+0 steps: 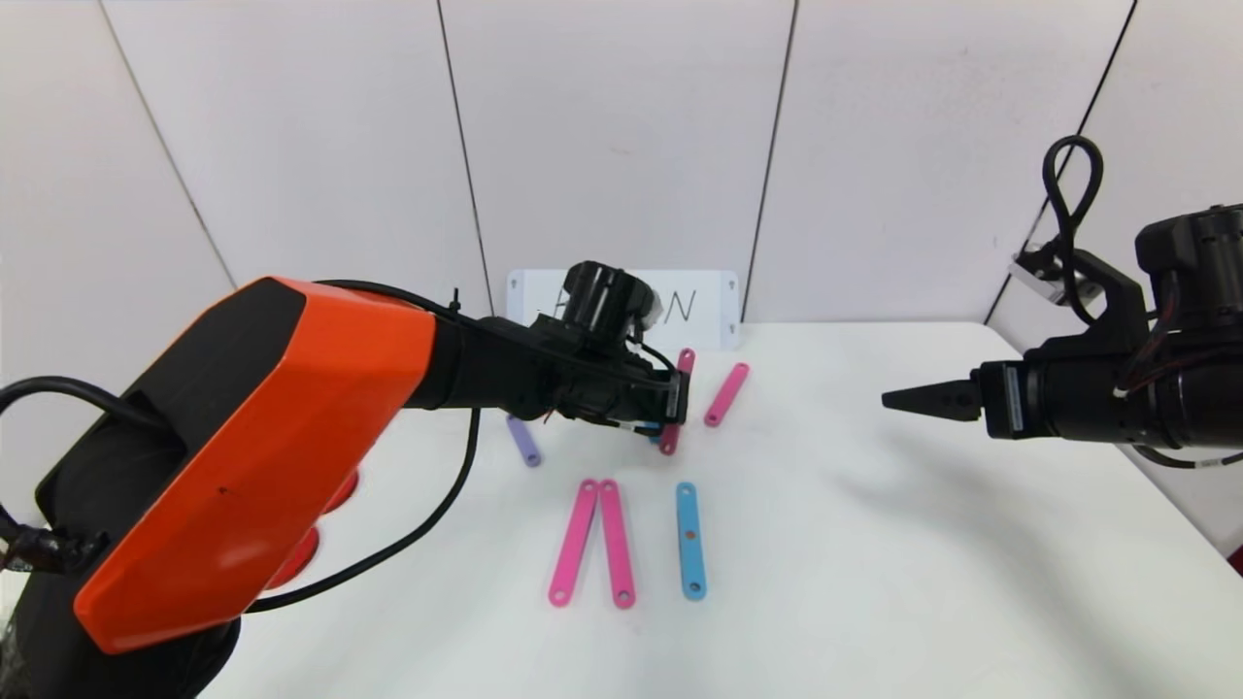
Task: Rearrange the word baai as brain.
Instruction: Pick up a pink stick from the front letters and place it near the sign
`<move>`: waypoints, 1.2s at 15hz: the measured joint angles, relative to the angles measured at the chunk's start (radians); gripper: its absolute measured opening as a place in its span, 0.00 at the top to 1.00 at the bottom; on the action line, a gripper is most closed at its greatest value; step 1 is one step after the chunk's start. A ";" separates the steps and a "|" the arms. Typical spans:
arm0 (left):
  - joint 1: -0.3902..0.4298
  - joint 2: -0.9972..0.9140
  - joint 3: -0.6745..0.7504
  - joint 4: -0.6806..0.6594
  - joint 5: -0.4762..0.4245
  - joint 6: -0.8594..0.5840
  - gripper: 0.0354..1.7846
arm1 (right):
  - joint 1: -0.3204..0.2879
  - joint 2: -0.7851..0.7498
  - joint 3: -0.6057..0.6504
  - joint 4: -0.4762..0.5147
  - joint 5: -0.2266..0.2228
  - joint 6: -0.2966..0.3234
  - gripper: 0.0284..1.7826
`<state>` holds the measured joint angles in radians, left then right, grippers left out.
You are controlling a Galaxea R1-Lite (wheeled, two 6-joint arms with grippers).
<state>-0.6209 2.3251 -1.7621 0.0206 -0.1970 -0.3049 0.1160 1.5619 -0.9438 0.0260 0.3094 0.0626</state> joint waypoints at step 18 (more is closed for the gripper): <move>-0.023 0.100 -0.063 -0.027 0.106 0.012 0.86 | 0.000 -0.005 0.003 0.000 0.000 0.000 0.03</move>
<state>-0.6440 2.4247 -1.8251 -0.0066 -0.0913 -0.2928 0.1160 1.5572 -0.9404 0.0260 0.3091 0.0626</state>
